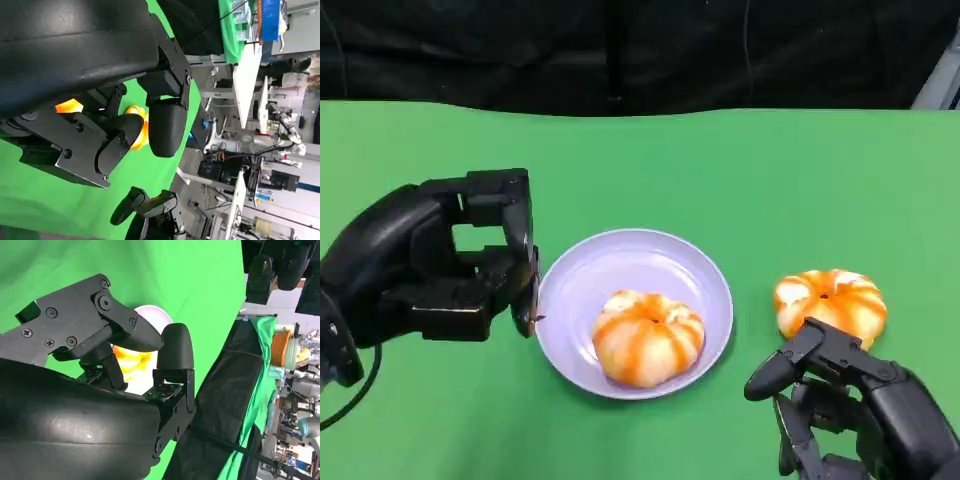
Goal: Grasp the bread from the table and place it into the plate.
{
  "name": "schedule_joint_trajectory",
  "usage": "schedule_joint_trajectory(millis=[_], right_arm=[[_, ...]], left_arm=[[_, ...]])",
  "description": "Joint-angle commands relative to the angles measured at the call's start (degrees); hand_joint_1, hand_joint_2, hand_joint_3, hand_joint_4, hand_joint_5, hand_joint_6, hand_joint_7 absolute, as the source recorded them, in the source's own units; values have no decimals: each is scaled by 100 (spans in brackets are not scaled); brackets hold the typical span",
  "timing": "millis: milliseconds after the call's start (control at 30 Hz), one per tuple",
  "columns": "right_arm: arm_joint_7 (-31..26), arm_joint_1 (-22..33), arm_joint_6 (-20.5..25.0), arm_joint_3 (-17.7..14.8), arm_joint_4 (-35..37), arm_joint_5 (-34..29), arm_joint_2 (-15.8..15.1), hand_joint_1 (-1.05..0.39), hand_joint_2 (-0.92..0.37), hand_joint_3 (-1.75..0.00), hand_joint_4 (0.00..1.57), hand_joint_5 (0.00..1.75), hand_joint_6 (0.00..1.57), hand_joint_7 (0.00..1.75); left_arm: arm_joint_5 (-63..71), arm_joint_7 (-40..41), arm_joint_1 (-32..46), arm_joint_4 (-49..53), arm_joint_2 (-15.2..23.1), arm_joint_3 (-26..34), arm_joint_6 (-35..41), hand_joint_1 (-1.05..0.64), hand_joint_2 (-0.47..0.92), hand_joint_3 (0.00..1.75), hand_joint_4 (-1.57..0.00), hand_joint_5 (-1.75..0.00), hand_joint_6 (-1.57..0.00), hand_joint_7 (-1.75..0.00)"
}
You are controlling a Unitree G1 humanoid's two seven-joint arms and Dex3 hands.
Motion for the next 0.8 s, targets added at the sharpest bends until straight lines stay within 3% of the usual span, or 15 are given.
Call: schedule_joint_trajectory(millis=[33,800], right_arm=[[3,6,-106,-59,-2,18,-38,-7,-69,-98,76,175,70,148],[-1,3,-124,-48,14,0,-38,-7,-68,-98,76,175,70,148]], left_arm=[[-54,65,42,-69,144,78,46,-4,60,122,-81,-175,-66,-175],[-110,38,54,-19,155,69,-19,-3,61,123,-81,-175,-66,-175]])
